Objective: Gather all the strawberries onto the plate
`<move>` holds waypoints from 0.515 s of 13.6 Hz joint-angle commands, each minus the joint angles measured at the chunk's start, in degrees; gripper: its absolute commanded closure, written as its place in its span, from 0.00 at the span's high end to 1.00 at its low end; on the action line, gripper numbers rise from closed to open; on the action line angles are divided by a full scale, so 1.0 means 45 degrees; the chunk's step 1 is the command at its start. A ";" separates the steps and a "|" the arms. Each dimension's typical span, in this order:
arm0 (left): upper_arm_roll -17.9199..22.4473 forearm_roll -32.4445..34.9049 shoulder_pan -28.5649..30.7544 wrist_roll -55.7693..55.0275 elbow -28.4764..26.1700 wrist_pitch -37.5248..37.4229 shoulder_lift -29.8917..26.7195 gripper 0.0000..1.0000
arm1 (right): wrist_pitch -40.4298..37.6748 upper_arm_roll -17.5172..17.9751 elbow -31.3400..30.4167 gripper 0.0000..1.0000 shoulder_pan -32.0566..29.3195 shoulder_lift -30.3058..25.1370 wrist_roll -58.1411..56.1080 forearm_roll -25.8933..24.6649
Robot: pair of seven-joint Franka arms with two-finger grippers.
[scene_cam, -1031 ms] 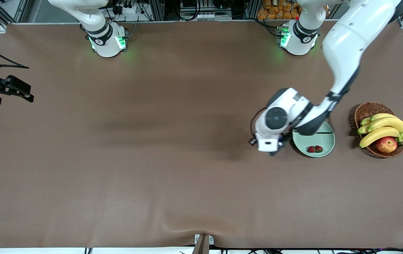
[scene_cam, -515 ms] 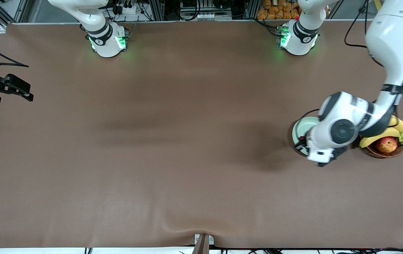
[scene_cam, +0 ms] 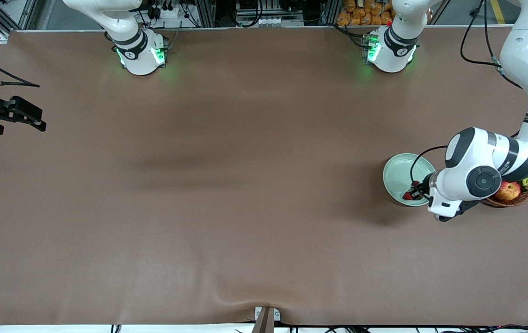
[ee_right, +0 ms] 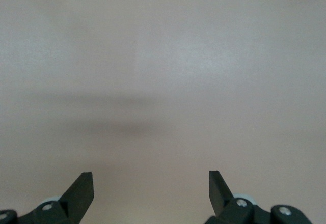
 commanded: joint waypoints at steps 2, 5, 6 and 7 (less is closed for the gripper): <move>-0.0286 0.0071 0.0305 0.0566 0.0069 -0.0251 -0.1180 1.00 | -0.0038 -0.0026 0.0075 1.00 -0.0254 -0.0007 0.0129 -0.0100; -0.0637 -0.0181 0.0344 0.1656 0.0769 -0.1361 -0.2217 1.00 | 0.0040 -0.0026 0.0094 1.00 -0.0275 0.0110 0.0207 -0.0061; -0.0754 -0.0609 0.0344 0.2047 0.1392 -0.1984 -0.2354 1.00 | 0.0040 -0.0026 0.0094 1.00 -0.0294 0.0110 0.0207 -0.0061; -0.0890 -0.0923 0.0344 0.2553 0.2075 -0.2744 -0.2433 1.00 | 0.0040 -0.0026 0.0094 1.00 -0.0314 0.0110 0.0207 -0.0042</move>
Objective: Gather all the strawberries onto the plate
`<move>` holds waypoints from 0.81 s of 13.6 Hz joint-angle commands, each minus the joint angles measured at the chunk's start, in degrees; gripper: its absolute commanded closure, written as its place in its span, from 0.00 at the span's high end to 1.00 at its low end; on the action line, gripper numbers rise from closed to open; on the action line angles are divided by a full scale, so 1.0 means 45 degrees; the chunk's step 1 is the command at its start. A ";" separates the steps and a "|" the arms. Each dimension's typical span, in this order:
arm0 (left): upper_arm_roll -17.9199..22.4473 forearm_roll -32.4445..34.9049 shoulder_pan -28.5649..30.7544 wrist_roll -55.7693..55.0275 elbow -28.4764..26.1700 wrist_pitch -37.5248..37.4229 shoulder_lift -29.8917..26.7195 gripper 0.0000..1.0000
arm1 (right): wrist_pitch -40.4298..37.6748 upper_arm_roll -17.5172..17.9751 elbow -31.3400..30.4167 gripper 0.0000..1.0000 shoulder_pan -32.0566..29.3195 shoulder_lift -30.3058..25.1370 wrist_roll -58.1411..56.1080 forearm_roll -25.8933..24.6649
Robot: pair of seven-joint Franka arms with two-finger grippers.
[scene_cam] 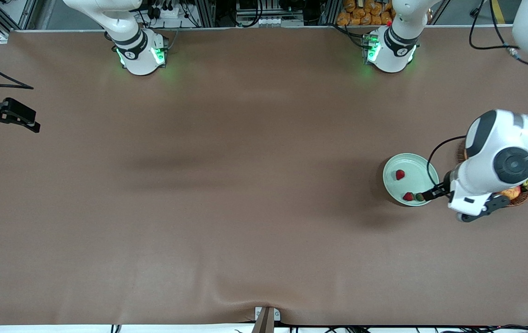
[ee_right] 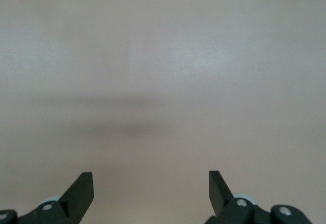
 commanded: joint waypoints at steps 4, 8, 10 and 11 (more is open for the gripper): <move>-0.0405 -0.2407 0.0144 0.2632 0.3342 -0.3343 -0.1271 1.00 | -0.0087 0.0072 0.0093 1.00 -0.0246 0.0056 0.0104 -0.0042; -0.0639 -0.2490 0.0183 0.3608 0.3482 -0.3873 -0.2755 1.00 | -0.0087 0.0072 0.0093 1.00 -0.0246 0.0056 0.0104 -0.0041; -0.0833 -0.2509 0.0144 0.4038 0.3501 -0.4089 -0.3012 1.00 | -0.0087 0.0072 0.0093 1.00 -0.0246 0.0056 0.0104 -0.0041; -0.0912 -0.2529 0.0183 0.4098 0.3521 -0.4090 -0.3031 1.00 | -0.0087 0.0072 0.0093 1.00 -0.0246 0.0056 0.0104 -0.0041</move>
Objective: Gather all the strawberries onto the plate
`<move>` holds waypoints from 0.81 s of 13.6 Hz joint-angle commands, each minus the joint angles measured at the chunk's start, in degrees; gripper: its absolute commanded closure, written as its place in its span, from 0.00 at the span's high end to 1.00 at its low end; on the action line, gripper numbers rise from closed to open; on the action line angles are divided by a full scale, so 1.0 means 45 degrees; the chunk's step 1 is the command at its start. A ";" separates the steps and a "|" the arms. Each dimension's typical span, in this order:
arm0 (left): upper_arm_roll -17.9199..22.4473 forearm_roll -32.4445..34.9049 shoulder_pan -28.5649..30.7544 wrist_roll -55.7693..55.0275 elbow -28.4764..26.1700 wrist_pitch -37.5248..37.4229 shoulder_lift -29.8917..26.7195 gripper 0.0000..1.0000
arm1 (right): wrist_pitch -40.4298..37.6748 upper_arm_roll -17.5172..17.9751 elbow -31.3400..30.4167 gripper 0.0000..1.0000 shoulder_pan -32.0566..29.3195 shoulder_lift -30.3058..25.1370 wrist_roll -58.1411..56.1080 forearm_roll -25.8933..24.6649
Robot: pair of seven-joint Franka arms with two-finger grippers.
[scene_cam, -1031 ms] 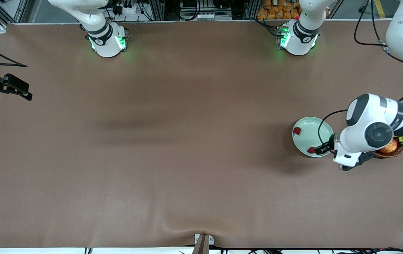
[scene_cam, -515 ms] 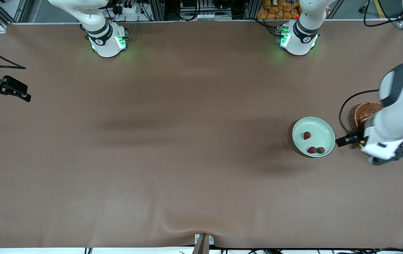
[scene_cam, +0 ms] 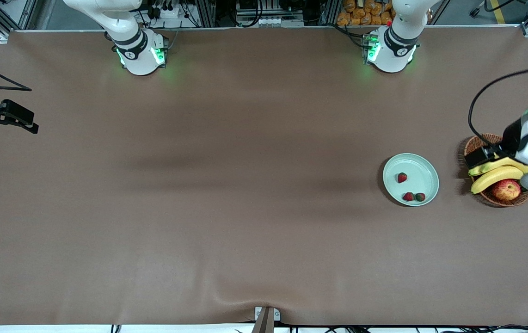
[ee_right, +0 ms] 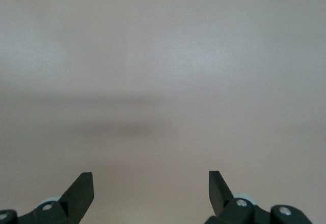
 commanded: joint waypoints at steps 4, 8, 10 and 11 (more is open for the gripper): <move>0.0787 -0.0897 -0.0716 0.0962 -0.0160 -0.0649 -0.1309 1.00 | -0.0082 0.0102 0.0094 1.00 -0.0140 0.0023 0.0136 0.0017; 0.6815 -0.3704 -0.5205 0.1388 -0.0315 -0.1196 -0.2460 1.00 | -0.0082 0.0102 0.0094 1.00 -0.0140 0.0023 0.0136 0.0037; 0.7763 -0.3906 -0.5993 0.1762 -0.0588 -0.1355 -0.2734 1.00 | -0.0082 0.0102 0.0094 1.00 -0.0121 0.0042 0.0136 0.0037; 0.8578 -0.3926 -0.6653 0.2014 -0.0880 -0.1355 -0.3006 1.00 | -0.0082 0.0102 0.0075 1.00 -0.0121 0.0042 0.0136 0.0037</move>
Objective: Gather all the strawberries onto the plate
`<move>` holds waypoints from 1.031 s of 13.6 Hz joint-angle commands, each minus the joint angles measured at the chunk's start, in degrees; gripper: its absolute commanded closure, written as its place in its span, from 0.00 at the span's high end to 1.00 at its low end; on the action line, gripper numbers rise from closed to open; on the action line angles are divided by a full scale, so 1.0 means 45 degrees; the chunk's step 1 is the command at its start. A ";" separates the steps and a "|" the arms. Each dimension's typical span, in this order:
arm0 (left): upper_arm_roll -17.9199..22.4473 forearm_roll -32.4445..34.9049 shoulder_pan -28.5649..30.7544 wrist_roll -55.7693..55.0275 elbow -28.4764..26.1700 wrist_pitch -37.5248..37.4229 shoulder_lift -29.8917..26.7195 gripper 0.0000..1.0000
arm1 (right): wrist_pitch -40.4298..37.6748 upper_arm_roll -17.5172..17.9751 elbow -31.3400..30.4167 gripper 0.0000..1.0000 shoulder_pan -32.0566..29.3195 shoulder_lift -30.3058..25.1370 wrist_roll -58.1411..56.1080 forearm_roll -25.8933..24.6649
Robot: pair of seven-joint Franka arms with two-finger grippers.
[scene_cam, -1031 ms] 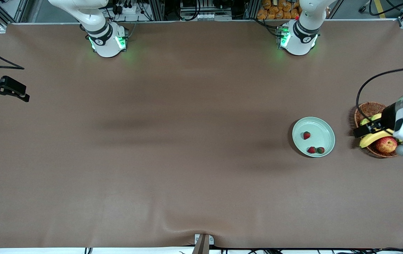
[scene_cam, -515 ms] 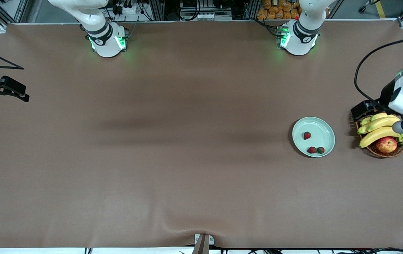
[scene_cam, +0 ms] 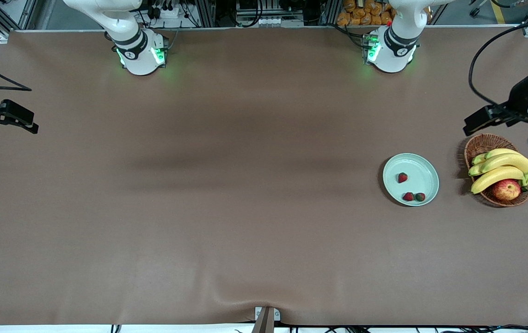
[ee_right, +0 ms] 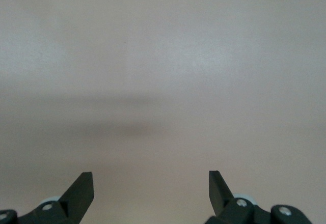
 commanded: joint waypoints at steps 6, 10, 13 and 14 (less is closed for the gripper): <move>0.2275 -0.0453 -0.1929 0.1084 -0.2922 0.0617 -0.2430 1.00 | -0.0081 0.0102 0.0074 1.00 -0.0175 0.0119 0.0098 0.0013; 0.2177 -0.0531 -0.1890 0.1141 -0.2650 0.0772 -0.2040 1.00 | -0.0101 0.0102 0.0074 1.00 -0.0292 0.0139 0.0078 0.0013; 0.2196 -0.0531 -0.1734 0.1219 -0.2648 0.0929 -0.1941 1.00 | -0.0022 0.0122 0.0094 1.00 -0.0195 0.0139 0.0097 0.0052; 0.2216 -0.0531 -0.1734 0.1219 -0.2648 0.0948 -0.1941 1.00 | -0.0022 0.0122 0.0094 1.00 -0.0214 0.0139 0.0097 0.0052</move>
